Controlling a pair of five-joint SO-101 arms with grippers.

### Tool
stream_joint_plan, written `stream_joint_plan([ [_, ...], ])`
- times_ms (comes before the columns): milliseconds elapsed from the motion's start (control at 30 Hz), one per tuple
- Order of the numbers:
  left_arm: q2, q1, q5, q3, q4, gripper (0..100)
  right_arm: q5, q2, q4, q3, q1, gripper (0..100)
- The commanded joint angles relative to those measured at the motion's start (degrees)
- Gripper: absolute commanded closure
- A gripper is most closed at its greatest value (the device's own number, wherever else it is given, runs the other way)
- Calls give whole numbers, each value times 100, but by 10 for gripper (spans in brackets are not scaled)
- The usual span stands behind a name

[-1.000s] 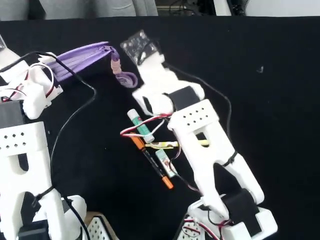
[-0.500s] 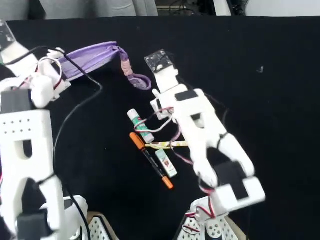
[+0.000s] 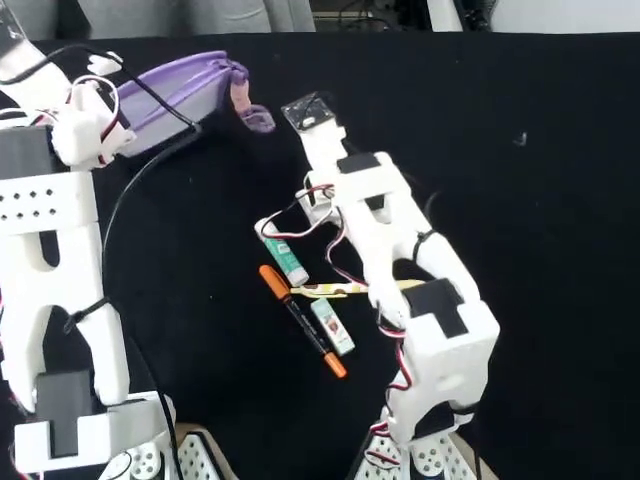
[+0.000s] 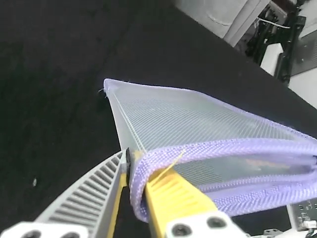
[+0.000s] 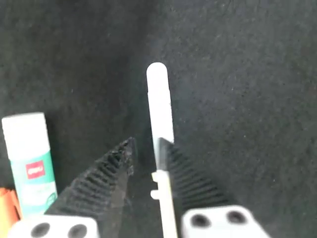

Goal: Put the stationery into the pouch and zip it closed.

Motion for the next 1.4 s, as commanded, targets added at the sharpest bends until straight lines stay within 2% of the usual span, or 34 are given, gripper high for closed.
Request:
stream_joint_plan([
  [0,9,22,62,-330,0,972,-9,75,9,-532,193,836],
  [200,0,-251,62,-136,-167,972,-9,356,-123,-655,202,836],
  [400,0,-101,62,303,-527,972,185,611,-325,-655,167,837],
  [600,-44,-92,62,374,-510,972,229,919,-273,-857,176,907],
  [833,-53,-101,62,391,-501,972,229,1464,615,-1824,211,932],
  [900,-53,-110,62,391,-501,972,211,1552,677,-1991,325,983],
  [1067,-53,-84,62,479,-510,972,193,1552,695,-2220,686,988],
  [1200,-62,233,62,295,-501,972,70,1552,835,-2484,1002,988],
  [1367,-53,787,70,-426,26,972,-105,1552,1626,-3240,1415,988],
])
